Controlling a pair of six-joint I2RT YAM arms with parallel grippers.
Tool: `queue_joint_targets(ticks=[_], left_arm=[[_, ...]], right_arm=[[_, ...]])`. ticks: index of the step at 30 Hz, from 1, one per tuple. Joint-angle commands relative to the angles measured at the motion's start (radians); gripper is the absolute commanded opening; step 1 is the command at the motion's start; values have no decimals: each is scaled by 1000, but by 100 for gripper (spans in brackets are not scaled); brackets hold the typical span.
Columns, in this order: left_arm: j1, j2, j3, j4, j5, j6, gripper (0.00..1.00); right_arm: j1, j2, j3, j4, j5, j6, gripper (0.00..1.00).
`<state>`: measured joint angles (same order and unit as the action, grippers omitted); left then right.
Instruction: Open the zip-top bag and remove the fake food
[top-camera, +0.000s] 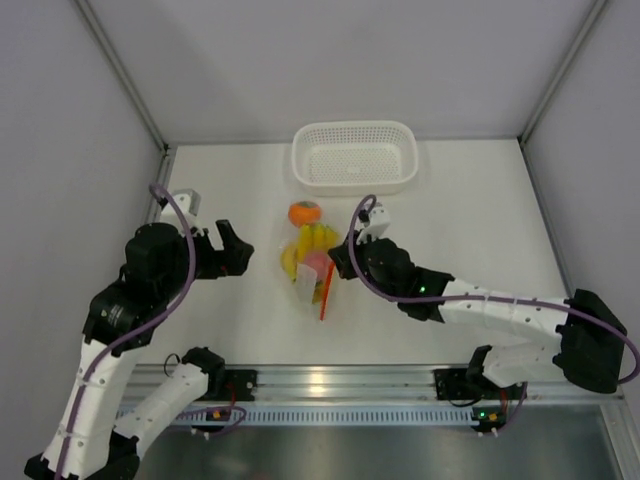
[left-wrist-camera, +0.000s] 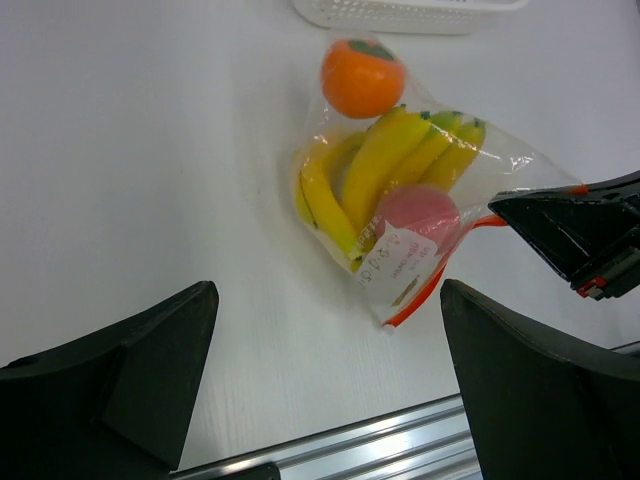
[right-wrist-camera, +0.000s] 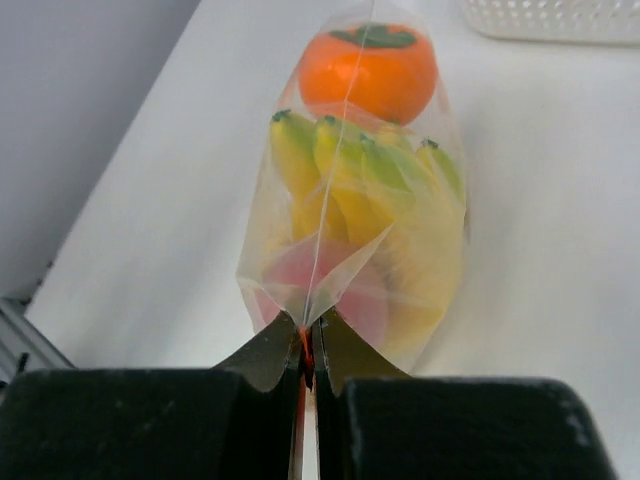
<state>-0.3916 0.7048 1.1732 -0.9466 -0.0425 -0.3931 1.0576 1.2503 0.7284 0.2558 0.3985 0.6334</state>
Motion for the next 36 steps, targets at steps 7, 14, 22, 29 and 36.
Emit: queue_joint_targets(ticks=[7, 14, 22, 29, 36], left_arm=[[-1, 71, 97, 170, 376, 45, 99], [-1, 88, -3, 515, 625, 20, 99], [-1, 103, -280, 1150, 648, -85, 99], [-70, 208, -354, 1338, 851, 29, 99], [-286, 239, -382, 1339, 894, 187, 99]], right_arm=[[7, 9, 480, -742, -62, -532, 0], [8, -12, 629, -1026, -180, -730, 0], [15, -23, 720, -1210, -294, -804, 0], [13, 11, 836, -1337, -535, -905, 0], [13, 84, 910, -1400, -587, -928, 0]])
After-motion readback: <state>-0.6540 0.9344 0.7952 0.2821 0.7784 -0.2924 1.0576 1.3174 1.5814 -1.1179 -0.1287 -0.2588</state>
